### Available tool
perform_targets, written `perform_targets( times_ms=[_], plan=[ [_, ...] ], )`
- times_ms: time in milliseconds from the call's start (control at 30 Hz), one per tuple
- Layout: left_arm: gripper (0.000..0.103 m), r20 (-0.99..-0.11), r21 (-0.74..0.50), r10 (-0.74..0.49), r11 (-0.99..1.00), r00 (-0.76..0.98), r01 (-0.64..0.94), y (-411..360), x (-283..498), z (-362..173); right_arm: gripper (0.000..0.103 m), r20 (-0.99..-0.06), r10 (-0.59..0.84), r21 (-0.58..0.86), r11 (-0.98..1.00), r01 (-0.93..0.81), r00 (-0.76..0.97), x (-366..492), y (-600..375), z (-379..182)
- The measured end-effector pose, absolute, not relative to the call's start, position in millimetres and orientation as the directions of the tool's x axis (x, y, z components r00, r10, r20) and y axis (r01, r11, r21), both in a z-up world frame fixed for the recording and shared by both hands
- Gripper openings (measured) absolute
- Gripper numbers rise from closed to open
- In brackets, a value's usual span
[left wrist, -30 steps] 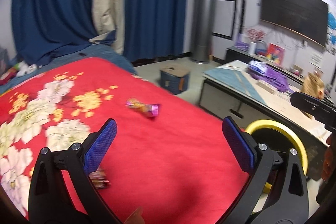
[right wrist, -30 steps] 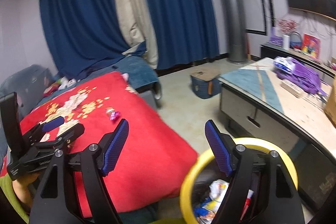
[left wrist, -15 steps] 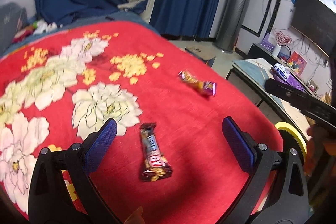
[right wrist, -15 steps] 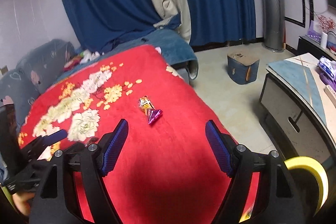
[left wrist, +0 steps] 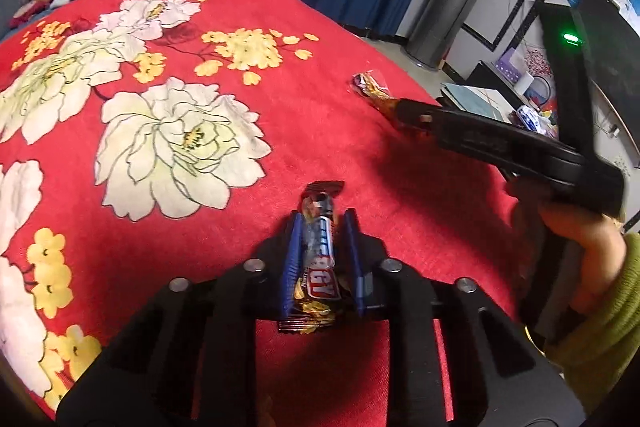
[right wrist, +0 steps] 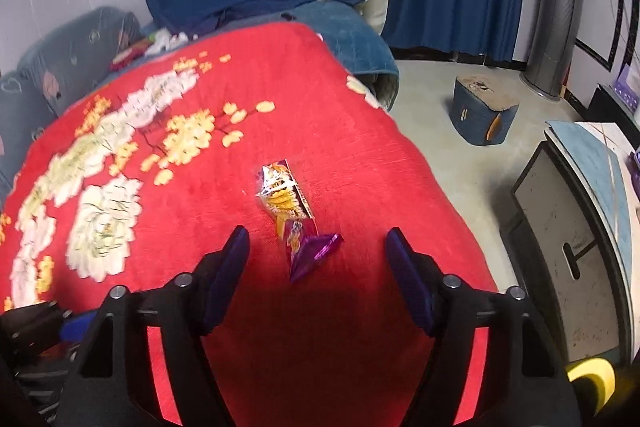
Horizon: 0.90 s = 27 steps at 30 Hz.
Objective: Collect trash
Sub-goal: 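Grasp the dark candy bar with the left gripper while the right gripper grasps the orange-purple wrapper, then lift the candy bar and orange wrapper and carry both over the yellow bin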
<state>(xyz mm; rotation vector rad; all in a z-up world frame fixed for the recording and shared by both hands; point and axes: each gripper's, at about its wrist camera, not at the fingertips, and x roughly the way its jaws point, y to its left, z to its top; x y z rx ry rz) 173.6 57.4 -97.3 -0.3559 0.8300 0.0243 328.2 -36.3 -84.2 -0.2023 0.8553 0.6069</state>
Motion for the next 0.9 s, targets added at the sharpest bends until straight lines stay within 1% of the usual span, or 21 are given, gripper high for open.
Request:
perform_targets(
  times_ms=[67,133,233,267,533,667,900],
  plan=[
    [0.012,-0.722,-0.301,-0.126,0.942,0.68,-0.146,55,173,-98,0.055,-0.775,0.395,0.052,0.818,-0.572,0.494,334,-31,-92],
    [0.011,-0.719,-0.309,-0.14,0.942,0.681,-0.132,53,173,-98,0.035,-0.783,0.382,0.04,0.819,-0.573,0.49,336,-28,-96],
    [0.011,-0.714,-0.318,-0.156,0.941,0.682,-0.117,52,173,-99,0.021,-0.772,0.393,0.043,0.817,-0.576,0.5,331,-32,-95],
    [0.011,-0.712,-0.32,-0.161,0.941,0.683,-0.113,51,173,-99,0.019,-0.768,0.399,0.046,0.814,-0.579,0.5,329,-34,-94],
    [0.01,-0.683,-0.327,-0.198,0.944,0.703,-0.051,41,173,-92,0.019,-0.737,0.446,0.113,0.822,-0.558,0.508,296,-71,-88],
    [0.01,-0.645,-0.34,-0.232,0.941,0.729,-0.001,32,168,-83,0.019,-0.713,0.458,0.15,0.84,-0.522,0.532,273,-104,-82],
    [0.01,-0.604,-0.351,-0.297,0.932,0.74,0.087,4,160,-71,0.019,-0.663,0.457,0.146,0.856,-0.496,0.593,237,-155,-60]
  ],
)
